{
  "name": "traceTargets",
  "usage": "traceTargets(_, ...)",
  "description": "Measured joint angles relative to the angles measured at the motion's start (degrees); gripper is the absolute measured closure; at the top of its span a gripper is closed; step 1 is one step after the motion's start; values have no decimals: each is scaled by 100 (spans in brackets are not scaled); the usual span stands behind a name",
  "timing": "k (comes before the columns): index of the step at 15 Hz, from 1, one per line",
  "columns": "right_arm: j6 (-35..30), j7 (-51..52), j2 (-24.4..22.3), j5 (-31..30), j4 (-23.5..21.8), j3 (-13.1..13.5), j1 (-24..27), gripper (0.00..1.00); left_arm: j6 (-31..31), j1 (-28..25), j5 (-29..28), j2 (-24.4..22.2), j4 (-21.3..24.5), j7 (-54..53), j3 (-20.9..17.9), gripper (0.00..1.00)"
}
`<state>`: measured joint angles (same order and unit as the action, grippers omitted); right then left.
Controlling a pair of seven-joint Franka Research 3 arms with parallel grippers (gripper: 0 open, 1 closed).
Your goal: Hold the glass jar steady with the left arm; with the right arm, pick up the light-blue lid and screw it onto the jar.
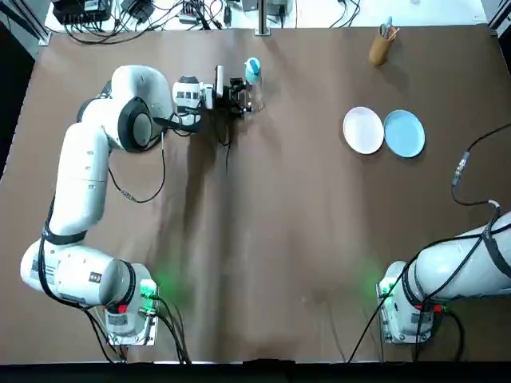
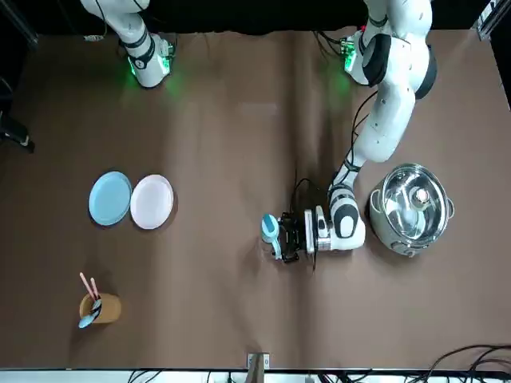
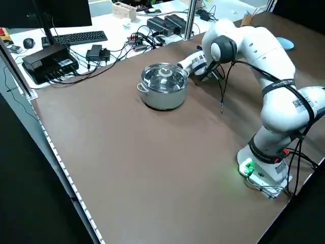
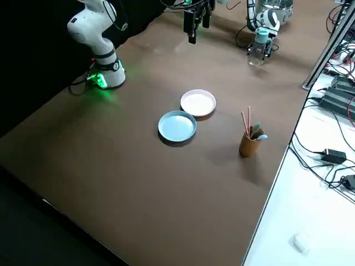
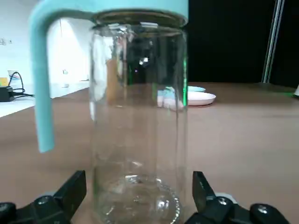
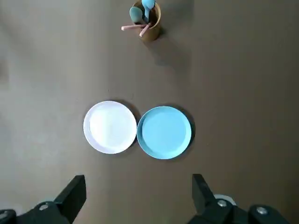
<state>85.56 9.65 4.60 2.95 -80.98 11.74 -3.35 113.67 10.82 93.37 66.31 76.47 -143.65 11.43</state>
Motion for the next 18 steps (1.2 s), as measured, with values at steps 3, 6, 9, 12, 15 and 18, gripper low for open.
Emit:
traceTargets(3, 16, 0, 0, -27, -39, 1, 0, 0, 21, -160, -99, -113, 13, 25, -64, 0)
traceTargets(6, 67, 4, 0, -109, -66, -2, 0, 0, 152, -344, -402, -381, 152, 318, -135, 0)
traceTargets(9, 101, 5, 0, -129, -72, -1, 0, 0, 354, -485, -871, -743, 245, 1013, -157, 0)
traceTargets(12, 102, 9, 0, -131, -77, -7, -2, 0, 388, -637, -1446, -1128, 280, 2196, -199, 0)
traceTargets(15, 105, 17, 0, -132, -87, -16, -16, 0, 364, -767, -1830, -1460, 318, 3212, -213, 0)
traceTargets(18, 106, 20, 0, -185, -99, -39, -102, 0, 361, -766, -2085, -1983, 510, 4418, -222, 0)
